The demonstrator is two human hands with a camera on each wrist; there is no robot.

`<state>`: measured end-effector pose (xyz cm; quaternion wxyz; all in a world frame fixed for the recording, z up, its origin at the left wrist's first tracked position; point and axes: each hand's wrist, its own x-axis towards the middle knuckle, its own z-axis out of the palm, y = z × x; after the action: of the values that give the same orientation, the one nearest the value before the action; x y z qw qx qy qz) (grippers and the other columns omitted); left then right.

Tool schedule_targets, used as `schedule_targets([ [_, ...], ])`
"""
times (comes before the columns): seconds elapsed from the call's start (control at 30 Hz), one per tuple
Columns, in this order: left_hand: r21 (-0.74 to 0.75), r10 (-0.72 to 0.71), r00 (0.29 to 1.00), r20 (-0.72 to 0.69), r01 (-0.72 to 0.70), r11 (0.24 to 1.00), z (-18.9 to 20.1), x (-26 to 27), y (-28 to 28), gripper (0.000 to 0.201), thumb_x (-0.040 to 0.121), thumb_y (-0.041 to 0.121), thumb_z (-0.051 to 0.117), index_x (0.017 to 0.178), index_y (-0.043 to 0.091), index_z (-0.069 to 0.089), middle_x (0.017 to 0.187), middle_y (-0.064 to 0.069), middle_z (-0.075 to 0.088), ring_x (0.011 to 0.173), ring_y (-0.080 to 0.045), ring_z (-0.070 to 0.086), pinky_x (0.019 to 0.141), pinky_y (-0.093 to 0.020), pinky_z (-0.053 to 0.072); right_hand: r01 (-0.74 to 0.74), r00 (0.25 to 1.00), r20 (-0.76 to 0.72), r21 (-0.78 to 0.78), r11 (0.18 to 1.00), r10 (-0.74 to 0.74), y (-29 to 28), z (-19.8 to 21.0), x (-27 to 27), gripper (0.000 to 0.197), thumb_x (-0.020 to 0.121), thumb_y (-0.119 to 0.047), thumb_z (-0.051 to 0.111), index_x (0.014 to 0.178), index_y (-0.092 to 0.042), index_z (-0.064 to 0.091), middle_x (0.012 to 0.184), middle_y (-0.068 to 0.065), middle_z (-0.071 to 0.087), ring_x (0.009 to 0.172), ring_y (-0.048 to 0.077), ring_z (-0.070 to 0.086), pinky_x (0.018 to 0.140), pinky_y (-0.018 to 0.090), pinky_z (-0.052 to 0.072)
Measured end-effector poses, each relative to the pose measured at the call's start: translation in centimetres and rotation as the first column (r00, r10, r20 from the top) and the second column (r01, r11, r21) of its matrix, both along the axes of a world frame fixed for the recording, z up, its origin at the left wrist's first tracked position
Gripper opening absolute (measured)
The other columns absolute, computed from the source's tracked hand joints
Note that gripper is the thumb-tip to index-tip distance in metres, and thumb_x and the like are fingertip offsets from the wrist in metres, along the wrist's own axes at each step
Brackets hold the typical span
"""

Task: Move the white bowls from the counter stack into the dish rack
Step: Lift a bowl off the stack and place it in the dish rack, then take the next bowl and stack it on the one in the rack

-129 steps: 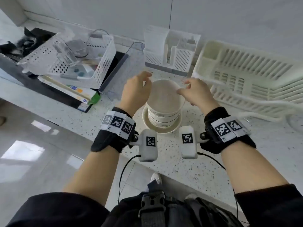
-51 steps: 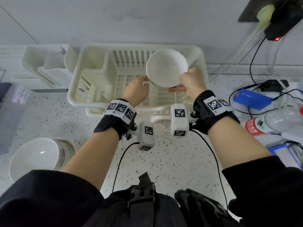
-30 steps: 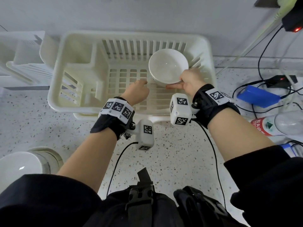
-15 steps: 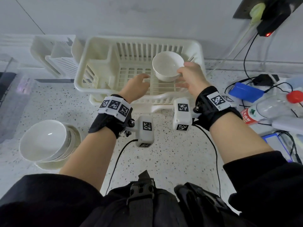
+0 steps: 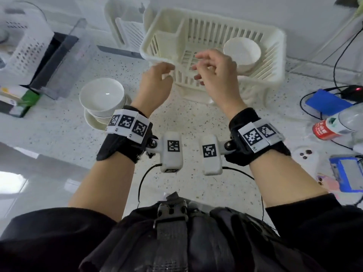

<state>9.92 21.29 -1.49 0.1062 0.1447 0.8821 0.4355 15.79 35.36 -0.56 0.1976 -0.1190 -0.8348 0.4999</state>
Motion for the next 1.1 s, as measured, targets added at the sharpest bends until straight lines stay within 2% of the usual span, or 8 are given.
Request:
schedule_targets([
  [0.13, 0.023, 0.118, 0.992, -0.032, -0.117, 0.993, -1.0, 0.6, -4.7, 0.037, 0.086, 0.008, 0.046, 0.120, 0.013, 0.059, 0.125, -0.003, 0.062, 0.118, -0.015, 0.054, 0.101, -0.026, 0.041, -0.169, 0.970, 0.186, 0.072, 0.983, 0.153, -4.4, -1.1, -0.7, 0.030, 0.091, -0.014, 0.058, 0.120, -0.007, 0.063, 0.119, 0.007, 0.068, 0.104, 0.009, 0.063, 0.088, 0.019, 0.051],
  [0.23, 0.054, 0.263, 0.963, -0.054, -0.260, 0.964, -1.6, 0.2, -8.7, 0.035, 0.084, 0.005, 0.046, 0.113, 0.011, 0.064, 0.115, -0.002, 0.067, 0.105, -0.012, 0.059, 0.098, -0.028, 0.046, -0.308, 0.848, 0.419, -0.108, 0.945, 0.325, -7.6, -1.9, -1.8, 0.044, 0.090, -0.021, 0.060, 0.133, -0.014, 0.053, 0.133, 0.006, 0.058, 0.114, 0.011, 0.057, 0.098, 0.033, 0.051],
  [0.33, 0.092, 0.391, 0.919, -0.054, -0.386, 0.918, -2.1, -1.0, -13.0, 0.034, 0.080, 0.005, 0.045, 0.103, 0.011, 0.068, 0.105, -0.002, 0.070, 0.096, -0.018, 0.064, 0.088, -0.035, 0.054, -0.336, 0.750, 0.532, -0.206, 0.919, 0.393, -11.0, -2.3, -3.4, 0.056, 0.092, -0.026, 0.058, 0.143, -0.015, 0.039, 0.141, 0.008, 0.050, 0.119, 0.020, 0.055, 0.089, 0.034, 0.054],
  [0.47, 0.113, 0.496, 0.868, -0.002, -0.493, 0.863, -3.0, -3.4, -18.0, 0.035, 0.079, 0.003, 0.043, 0.102, 0.009, 0.068, 0.105, -0.005, 0.070, 0.090, -0.019, 0.062, 0.083, -0.031, 0.051, -0.254, 0.747, 0.589, -0.174, 0.951, 0.308, -15.3, -3.3, -6.3, 0.058, 0.093, -0.027, 0.057, 0.144, -0.010, 0.035, 0.144, 0.011, 0.044, 0.116, 0.026, 0.058, 0.090, 0.042, 0.057],
  [0.7, -0.092, 0.332, 0.897, 0.291, -0.319, 0.943, -7.1, -6.9, -22.4, 0.039, 0.091, 0.010, 0.045, 0.129, 0.008, 0.051, 0.136, -0.010, 0.054, 0.125, -0.024, 0.050, 0.105, -0.036, 0.041, -0.064, 0.767, 0.632, -0.100, 0.993, 0.113, -19.1, -5.1, -9.4, 0.038, 0.088, -0.027, 0.054, 0.123, -0.011, 0.053, 0.113, 0.008, 0.060, 0.089, 0.030, 0.068, 0.073, 0.046, 0.062],
  [0.77, -0.097, 0.270, 0.887, 0.375, -0.252, 0.963, -8.0, -7.3, -22.7, 0.037, 0.094, 0.024, 0.045, 0.127, 0.007, 0.052, 0.132, -0.012, 0.056, 0.121, -0.028, 0.054, 0.100, -0.042, 0.048, -0.013, 0.766, 0.638, -0.109, 0.994, 0.080, -19.4, -5.6, -9.6, 0.037, 0.090, -0.022, 0.054, 0.126, -0.013, 0.053, 0.114, 0.008, 0.060, 0.083, 0.027, 0.068, 0.060, 0.041, 0.063],
  [0.83, -0.067, 0.241, 0.875, 0.419, -0.235, 0.970, -8.6, -7.6, -22.6, 0.036, 0.097, 0.027, 0.043, 0.124, 0.006, 0.054, 0.123, -0.014, 0.062, 0.109, -0.029, 0.061, 0.088, -0.047, 0.055, 0.008, 0.781, 0.623, -0.073, 0.997, 0.040, -19.5, -6.1, -9.9, 0.035, 0.091, -0.013, 0.053, 0.126, -0.012, 0.055, 0.116, 0.010, 0.061, 0.093, 0.030, 0.067, 0.063, 0.044, 0.063],
  [1.1, -0.011, 0.236, 0.853, 0.465, -0.260, 0.965, -10.4, -8.5, -22.8, 0.038, 0.088, -0.005, 0.037, 0.119, 0.006, 0.056, 0.117, -0.017, 0.064, 0.100, -0.031, 0.064, 0.076, -0.043, 0.059, 0.099, 0.835, 0.549, -0.162, 0.982, 0.006, -19.8, -6.2, -10.1, 0.033, 0.085, 0.003, 0.053, 0.116, -0.004, 0.063, 0.111, 0.014, 0.064, 0.097, 0.038, 0.064, 0.076, 0.055, 0.059],
])
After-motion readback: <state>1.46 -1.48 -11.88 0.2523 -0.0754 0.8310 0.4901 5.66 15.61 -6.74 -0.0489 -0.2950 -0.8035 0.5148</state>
